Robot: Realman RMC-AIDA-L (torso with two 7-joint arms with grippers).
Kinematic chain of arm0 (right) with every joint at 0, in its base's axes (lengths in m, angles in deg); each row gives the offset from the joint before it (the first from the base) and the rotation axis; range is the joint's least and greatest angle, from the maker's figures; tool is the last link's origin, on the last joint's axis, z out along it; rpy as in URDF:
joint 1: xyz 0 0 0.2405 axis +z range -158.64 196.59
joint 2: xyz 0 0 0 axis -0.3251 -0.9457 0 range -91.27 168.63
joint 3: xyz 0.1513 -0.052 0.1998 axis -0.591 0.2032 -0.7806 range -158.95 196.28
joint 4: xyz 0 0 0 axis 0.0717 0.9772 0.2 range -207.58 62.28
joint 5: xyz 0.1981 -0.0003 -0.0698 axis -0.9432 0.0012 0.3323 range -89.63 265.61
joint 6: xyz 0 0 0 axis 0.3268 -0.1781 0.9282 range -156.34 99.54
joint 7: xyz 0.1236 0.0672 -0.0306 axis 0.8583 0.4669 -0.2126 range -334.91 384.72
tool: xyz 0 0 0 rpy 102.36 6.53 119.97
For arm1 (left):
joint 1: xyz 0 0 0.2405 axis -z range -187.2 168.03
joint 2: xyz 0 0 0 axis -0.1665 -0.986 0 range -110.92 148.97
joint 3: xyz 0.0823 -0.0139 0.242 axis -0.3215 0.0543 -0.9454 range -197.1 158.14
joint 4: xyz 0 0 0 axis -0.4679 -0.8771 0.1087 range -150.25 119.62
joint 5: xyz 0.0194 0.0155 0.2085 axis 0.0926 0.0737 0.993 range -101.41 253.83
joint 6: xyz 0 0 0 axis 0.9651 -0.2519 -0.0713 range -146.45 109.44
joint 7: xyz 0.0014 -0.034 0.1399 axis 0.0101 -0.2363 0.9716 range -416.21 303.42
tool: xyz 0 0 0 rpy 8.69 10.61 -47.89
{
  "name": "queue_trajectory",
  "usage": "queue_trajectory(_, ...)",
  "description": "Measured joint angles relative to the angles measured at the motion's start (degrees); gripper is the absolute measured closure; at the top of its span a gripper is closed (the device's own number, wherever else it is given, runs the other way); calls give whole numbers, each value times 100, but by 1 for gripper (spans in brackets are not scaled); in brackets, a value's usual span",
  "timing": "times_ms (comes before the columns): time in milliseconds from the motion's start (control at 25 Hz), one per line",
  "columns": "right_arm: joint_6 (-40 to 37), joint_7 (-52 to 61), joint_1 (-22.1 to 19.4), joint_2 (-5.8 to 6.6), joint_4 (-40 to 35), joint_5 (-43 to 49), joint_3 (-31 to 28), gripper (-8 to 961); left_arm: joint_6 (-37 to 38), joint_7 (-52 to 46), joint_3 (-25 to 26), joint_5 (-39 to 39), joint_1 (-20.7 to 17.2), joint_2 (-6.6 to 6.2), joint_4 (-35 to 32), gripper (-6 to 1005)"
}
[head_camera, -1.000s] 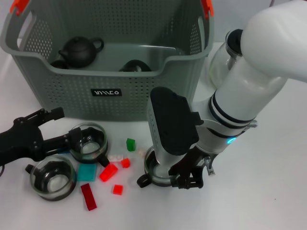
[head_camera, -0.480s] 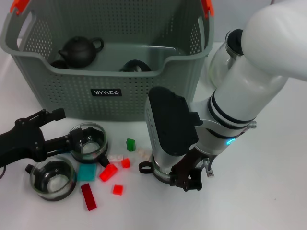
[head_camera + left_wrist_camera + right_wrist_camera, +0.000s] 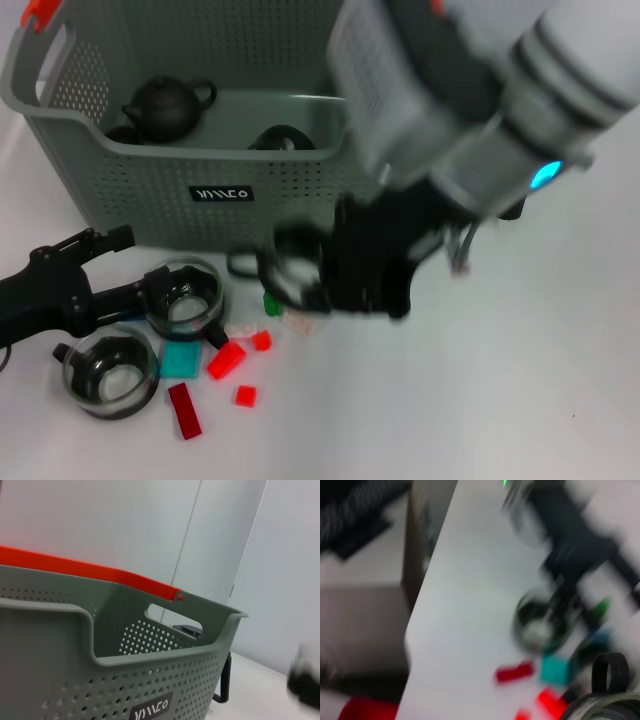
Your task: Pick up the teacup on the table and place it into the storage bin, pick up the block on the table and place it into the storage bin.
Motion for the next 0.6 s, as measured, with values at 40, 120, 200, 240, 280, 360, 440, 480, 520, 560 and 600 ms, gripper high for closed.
queue_trajectory(40, -75, 1, -10, -1, -173, -64, -224, 879, -2, 0, 0, 0, 0, 0, 0, 111)
queue_trajectory(120, -193, -21, -18, 5, -508, -330, -738, 876, -6, 0, 0, 0, 0, -1, 0, 111)
queue_trajectory(200, -180, -79, 37, 32, -670, -767, -1396, 873, -7, 0, 0, 0, 0, -2, 0, 111)
queue_trajectory(240, -180, -79, 37, 32, -670, -767, -1396, 872, -7, 0, 6, 0, 0, -3, 0, 111)
queue_trajectory(280, -59, -73, 62, 35, -685, -852, -1602, 871, -8, 0, 9, 0, 1, -3, 0, 111)
queue_trajectory(360, 364, 75, 79, 36, -680, -848, -1814, 868, -8, 0, 14, 0, 10, -3, 0, 111)
queue_trajectory(440, 991, 401, 82, 36, -642, -667, -1850, 865, -8, 0, 16, 0, 24, 0, -3, 111)
queue_trajectory(480, 1390, 657, 89, 34, -570, -482, -1822, 864, -6, 0, 16, 0, 32, 2, -5, 111)
queue_trajectory(520, 1786, 938, 129, 32, -429, -264, -1780, 862, -7, 0, 17, 0, 36, 2, -6, 111)
queue_trajectory(560, 2048, 1135, 193, 31, -268, -79, -1755, 861, -7, 0, 17, 0, 48, 3, -7, 111)
queue_trajectory(600, 2302, 1320, 307, 33, -27, 121, -1742, 860, -8, 0, 18, 0, 56, 4, -7, 111)
